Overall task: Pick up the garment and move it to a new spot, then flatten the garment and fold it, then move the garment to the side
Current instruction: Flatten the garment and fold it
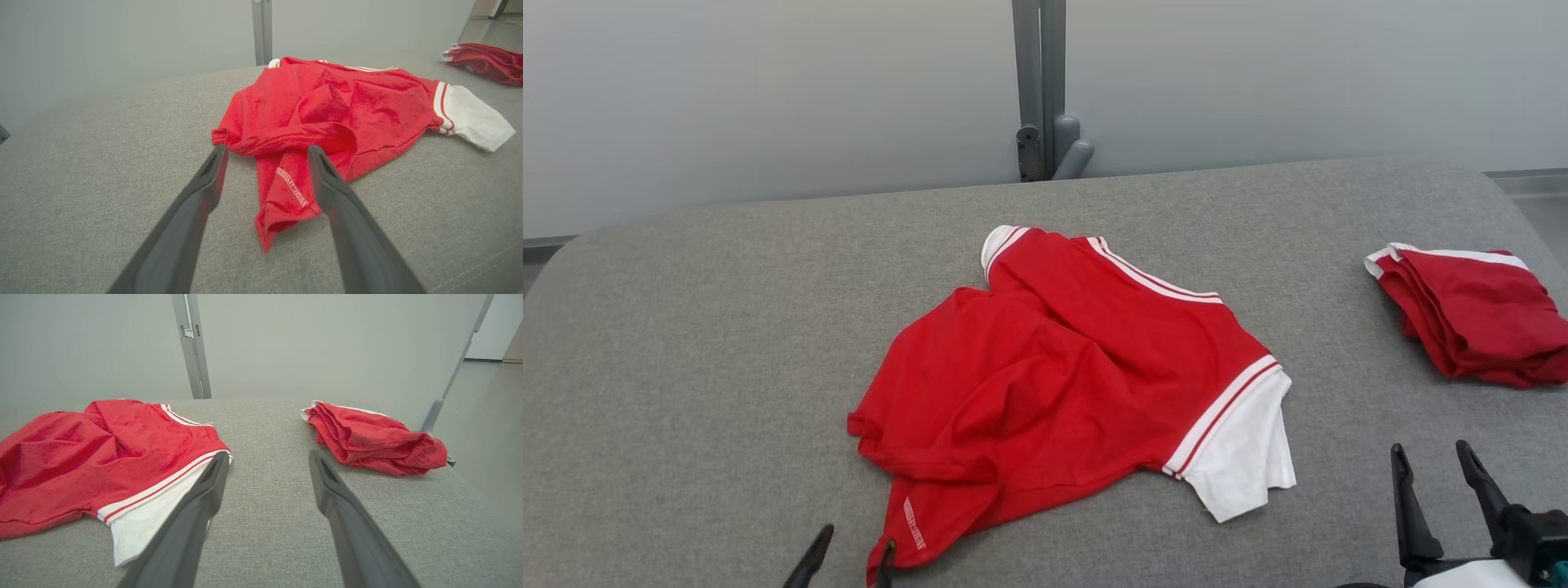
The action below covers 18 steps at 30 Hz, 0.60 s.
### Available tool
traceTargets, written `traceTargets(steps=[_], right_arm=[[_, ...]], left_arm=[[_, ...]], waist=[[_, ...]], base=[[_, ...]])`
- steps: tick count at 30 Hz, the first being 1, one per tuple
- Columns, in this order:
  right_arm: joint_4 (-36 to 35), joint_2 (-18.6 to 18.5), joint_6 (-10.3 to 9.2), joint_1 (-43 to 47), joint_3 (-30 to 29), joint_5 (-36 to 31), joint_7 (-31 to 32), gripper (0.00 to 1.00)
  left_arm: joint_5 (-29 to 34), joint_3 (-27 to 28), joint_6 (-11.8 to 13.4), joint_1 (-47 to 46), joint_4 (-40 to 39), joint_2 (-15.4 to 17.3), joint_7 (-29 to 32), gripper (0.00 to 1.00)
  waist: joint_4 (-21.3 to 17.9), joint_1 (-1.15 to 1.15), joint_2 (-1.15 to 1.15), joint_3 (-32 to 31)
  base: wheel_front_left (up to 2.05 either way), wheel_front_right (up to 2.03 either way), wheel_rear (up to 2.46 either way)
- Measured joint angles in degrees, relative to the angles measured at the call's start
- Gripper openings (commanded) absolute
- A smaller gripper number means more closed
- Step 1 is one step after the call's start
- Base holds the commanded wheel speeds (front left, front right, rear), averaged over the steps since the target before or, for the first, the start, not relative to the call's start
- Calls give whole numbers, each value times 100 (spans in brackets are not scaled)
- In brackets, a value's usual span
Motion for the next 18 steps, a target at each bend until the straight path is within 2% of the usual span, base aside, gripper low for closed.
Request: traceTargets(steps=[3, 6, 9, 13, 18], right_arm=[[127, -193, 2, -135, 328, 102, 0, 100], [197, -389, 2, -322, 591, 226, 0, 100], [311, -548, 2, -459, 877, 303, 0, 100], [499, -713, 2, -667, 1147, 409, 0, 100], [725, -788, 2, -921, 1395, 498, 0, 100]], left_arm=[[-88, -476, -2, 26, 282, 398, 63, 100], [-202, -802, -2, 23, 380, 788, 421, 100], [-325, -1039, -2, -4, 510, 1029, 764, 100], [-385, -1172, -2, -250, 691, 1093, 901, 100], [-383, -1265, 10, -578, 859, 936, 820, 100]], waist=[[-49, 0, 0, 5], [-82, 0, 0, 34], [-89, 0, 0, 92], [-90, 0, 0, 193], [-89, 0, 0, 382]], base=[[0, 0, 0], [0, 0, 0], [0, 0, 0], [0, 0, 0], [0, 0, 0]])
